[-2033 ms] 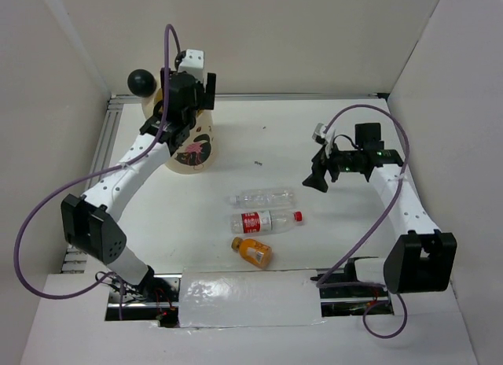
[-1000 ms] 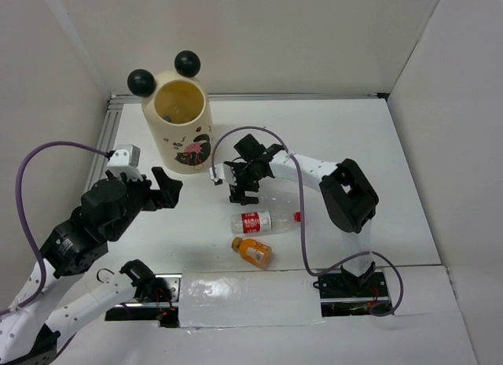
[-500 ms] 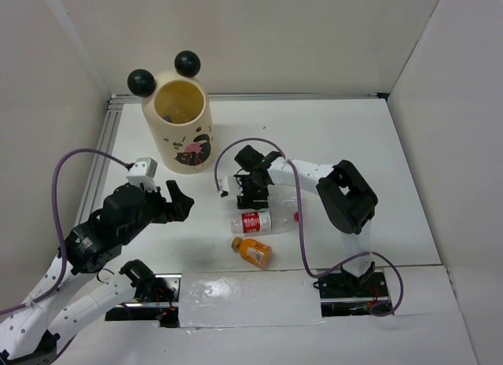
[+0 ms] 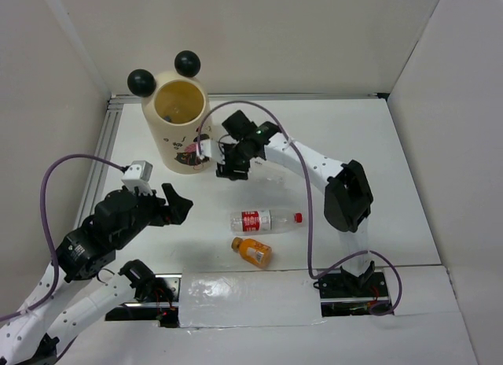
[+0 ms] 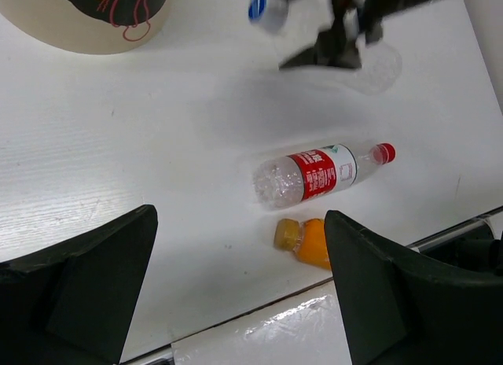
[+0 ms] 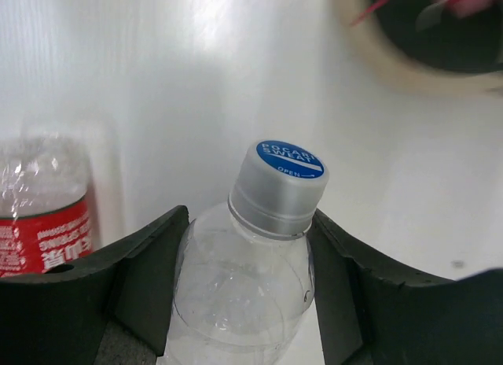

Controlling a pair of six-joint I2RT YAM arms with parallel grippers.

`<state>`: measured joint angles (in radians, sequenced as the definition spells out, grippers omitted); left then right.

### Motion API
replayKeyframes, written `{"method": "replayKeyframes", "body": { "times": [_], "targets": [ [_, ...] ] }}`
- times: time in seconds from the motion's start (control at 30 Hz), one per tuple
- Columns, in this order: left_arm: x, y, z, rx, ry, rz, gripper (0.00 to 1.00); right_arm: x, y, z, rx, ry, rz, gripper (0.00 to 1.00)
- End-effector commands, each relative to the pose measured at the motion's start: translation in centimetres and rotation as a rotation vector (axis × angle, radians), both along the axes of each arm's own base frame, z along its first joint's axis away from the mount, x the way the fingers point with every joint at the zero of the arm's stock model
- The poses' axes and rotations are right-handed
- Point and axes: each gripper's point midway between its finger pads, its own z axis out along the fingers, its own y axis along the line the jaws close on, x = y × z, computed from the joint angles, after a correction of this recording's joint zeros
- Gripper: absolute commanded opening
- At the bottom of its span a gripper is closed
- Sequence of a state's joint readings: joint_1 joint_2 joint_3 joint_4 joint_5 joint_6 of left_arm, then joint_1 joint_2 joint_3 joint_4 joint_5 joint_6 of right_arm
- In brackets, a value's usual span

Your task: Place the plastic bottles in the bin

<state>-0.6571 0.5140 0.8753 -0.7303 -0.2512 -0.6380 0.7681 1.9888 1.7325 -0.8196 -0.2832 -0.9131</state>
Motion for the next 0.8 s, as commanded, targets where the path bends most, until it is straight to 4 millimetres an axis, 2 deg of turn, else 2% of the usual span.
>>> {"method": "replayKeyframes", "body": {
  "times": [0.0,0.03,0.1,0.13,0.2,0.23,0.27,0.37,0.5,0.6,0.63,0.7,0.73,0.77],
  "targets": [
    [-0.2,-1.2,0.5,-0.06,-0.012,-0.043,1.0,3.4,2.8,13.6,0.331,-0.183,-0.017,0.0],
    [-0.4,-1.6,0.0,-0.067,0.009,-0.06,1.0,4.1,3.0,18.2,0.442,-0.24,-0.027,0.0],
    [-0.4,-1.9,-0.9,-0.072,0.029,-0.062,1.0,5.6,3.2,24.6,0.639,-0.337,-0.002,0.0],
    [-0.6,-2.3,-1.0,-0.082,0.033,-0.084,1.0,5.3,3.0,27.8,0.712,-0.39,0.025,0.0],
    [-0.6,-2.7,-1.1,-0.105,0.032,-0.094,1.0,4.8,3.3,31.6,0.819,-0.464,0.081,0.0],
    [-0.7,-2.8,-1.7,-0.107,0.049,-0.098,1.0,4.5,3.8,34.7,0.886,-0.545,0.12,0.0],
    [-0.6,-2.9,-1.4,-0.113,0.041,-0.098,1.0,3.6,4.3,36.4,0.929,-0.576,0.166,0.0],
    [-0.7,-3.0,-1.9,-0.117,0.056,-0.102,1.0,2.6,6.0,41.6,1.096,-0.602,0.238,0.0],
    [-0.6,-3.1,-2.1,-0.112,0.064,-0.102,1.0,2.1,8.1,44.3,1.286,-0.476,0.303,0.0],
    [-0.7,-3.3,-2.3,-0.115,0.068,-0.113,1.0,1.3,9.7,44.9,1.375,-0.437,0.348,0.0],
    [-0.6,-3.5,-2.1,-0.128,0.064,-0.11,1.0,1.4,10.9,44.2,1.385,-0.42,0.36,0.0],
    [-0.5,-3.7,-2.5,-0.125,0.075,-0.117,1.0,1.7,12.0,43.5,1.398,-0.395,0.366,0.0],
    [-0.7,-3.9,-2.9,-0.13,0.089,-0.121,1.0,2.1,13.1,42.2,1.397,-0.365,0.365,0.0],
    [-0.7,-3.9,-2.9,-0.13,0.09,-0.121,1.0,2.4,13.5,41.7,1.405,-0.353,0.364,0.0]
  ]
}}
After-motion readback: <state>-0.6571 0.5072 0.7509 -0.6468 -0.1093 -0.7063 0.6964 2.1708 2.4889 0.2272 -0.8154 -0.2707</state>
